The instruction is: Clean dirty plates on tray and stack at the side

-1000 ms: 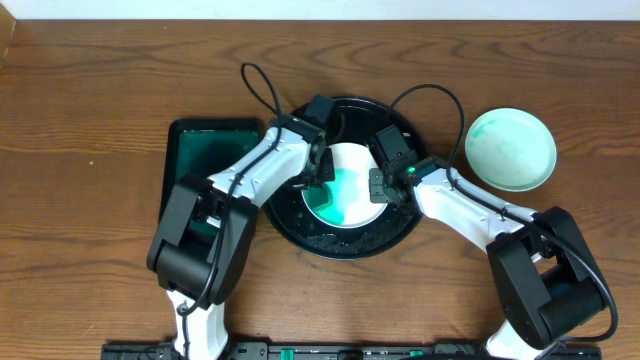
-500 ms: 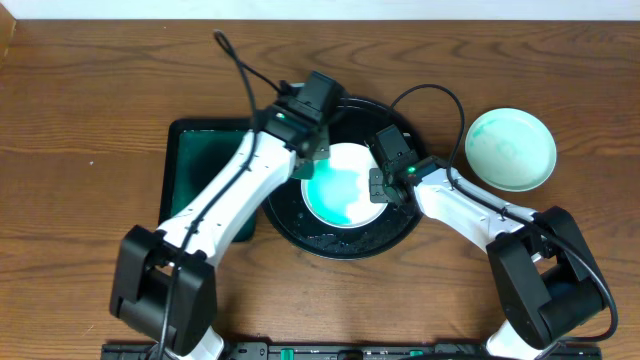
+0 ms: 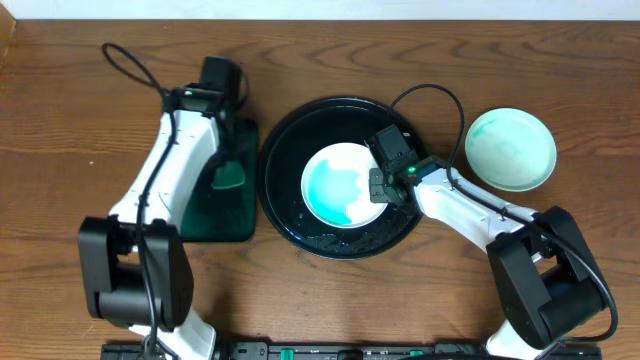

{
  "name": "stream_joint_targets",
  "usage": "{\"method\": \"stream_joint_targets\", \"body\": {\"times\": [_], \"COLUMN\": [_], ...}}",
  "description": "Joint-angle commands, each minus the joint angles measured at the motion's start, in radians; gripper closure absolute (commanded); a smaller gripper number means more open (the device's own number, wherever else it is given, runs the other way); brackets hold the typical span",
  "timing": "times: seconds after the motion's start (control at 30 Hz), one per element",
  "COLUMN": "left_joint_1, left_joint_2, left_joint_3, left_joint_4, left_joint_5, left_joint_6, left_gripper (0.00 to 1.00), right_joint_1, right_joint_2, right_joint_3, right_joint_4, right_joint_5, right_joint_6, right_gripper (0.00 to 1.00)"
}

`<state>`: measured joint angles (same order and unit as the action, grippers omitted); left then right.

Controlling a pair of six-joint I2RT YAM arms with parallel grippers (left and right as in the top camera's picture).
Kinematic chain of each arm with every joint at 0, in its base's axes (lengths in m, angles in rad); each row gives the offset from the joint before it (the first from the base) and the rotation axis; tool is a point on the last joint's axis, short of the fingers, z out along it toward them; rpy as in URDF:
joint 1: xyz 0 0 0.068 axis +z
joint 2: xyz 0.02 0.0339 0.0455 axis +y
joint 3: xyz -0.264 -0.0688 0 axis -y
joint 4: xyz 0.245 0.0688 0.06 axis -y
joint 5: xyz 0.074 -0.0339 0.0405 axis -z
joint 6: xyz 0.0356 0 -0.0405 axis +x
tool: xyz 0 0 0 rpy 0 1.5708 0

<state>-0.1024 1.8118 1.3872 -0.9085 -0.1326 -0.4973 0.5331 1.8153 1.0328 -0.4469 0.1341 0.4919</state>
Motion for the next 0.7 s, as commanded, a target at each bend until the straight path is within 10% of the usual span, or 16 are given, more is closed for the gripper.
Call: {"method": "stream_joint_targets", "body": {"times": [0.0, 0.23, 0.37, 0.67], "left_joint_1": [0.029, 0.035, 0.035, 0.035], "left_joint_2": [0.085, 0.196, 0.203, 0.203], "left_joint_3": [-0.032, -0.034, -0.034, -0.034], "left_joint_4": [-0.003, 0.016, 0.028, 0.031], "left_joint_5": [0.019, 0.016, 0.016, 0.017], "left_joint_6": [0.007, 0.006, 0.006, 0.006], "left_gripper": [0.93, 0.92, 0.23, 0.19], "right_joint_1": [-0.008, -0.008, -0.008, -0.009], "right_joint_2": [0.019, 0.019, 0.019, 0.018], "right_joint_3": [-0.01, -0.01, -0.01, -0.01], "right_joint_4": [-0.01, -0.014, -0.016, 0.018], "right_joint_5": [-0.012, -0.012, -0.012, -0.01], "right_joint_6": [-0.027, -0.037, -0.037, -0.091], "right_gripper": [0.99, 0.99, 0.99, 0.99]}}
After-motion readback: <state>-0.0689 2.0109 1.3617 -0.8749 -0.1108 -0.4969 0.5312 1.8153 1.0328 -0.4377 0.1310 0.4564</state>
